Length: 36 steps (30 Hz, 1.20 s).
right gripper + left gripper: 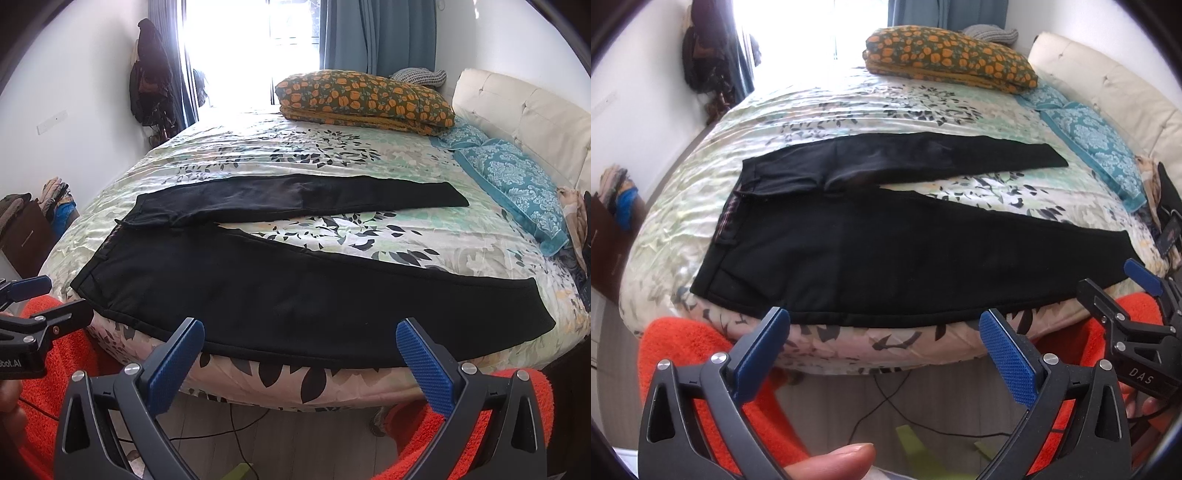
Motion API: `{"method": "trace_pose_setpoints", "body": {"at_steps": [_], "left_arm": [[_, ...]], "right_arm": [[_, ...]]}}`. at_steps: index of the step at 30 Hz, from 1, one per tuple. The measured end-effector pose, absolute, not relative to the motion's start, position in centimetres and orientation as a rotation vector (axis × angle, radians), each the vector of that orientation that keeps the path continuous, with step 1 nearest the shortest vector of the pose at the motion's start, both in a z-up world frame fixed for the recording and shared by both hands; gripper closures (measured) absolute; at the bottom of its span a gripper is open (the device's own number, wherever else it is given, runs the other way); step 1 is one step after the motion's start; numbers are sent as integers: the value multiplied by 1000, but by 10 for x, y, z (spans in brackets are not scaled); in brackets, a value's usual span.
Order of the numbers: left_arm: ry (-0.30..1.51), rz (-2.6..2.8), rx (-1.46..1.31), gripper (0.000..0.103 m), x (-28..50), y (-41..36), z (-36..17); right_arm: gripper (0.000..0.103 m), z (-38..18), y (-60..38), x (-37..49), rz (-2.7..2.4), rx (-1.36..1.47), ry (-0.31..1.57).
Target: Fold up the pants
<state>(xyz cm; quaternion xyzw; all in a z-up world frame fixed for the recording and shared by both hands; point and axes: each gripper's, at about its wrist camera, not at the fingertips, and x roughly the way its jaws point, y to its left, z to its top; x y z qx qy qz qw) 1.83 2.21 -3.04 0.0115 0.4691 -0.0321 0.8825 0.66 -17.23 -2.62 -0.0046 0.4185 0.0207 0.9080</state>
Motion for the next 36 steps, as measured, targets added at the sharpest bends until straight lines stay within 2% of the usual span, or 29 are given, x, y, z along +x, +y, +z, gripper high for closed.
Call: {"method": "trace_pose_setpoints", "body": {"at_steps": [7,13,21,25,26,27,28,32,33,36], "left_arm": [[953,-58,112,1,53,10,-39],[893,-1,119,1,123,-4,-38],[916,-8,16,1,258,-42,-59],[956,23,8,1,292,-51,-81],[959,34,22,1,296,-52,-87],[967,47,42,1,300,-53,-94],[980,56,59,1,303,-53,-102],[1038,75,83,1,321,-51,-128],[1045,79,84,1,325,-50,-133],[1062,91,86,1,337,-49,-144]], "right_arm": [[0,-39,-186,25,29,15,886],[0,-38,-241,74,24,75,860],[0,-51,-389,225,-1,305,769],[1,-102,-506,326,-161,482,882],[4,-120,-536,348,-207,519,920],[15,-136,-562,368,-237,552,962],[22,-149,-584,383,-267,589,987],[22,-177,-625,429,-314,657,987],[27,-181,-625,439,-292,642,992],[79,-196,-610,464,-264,502,1110]]}}
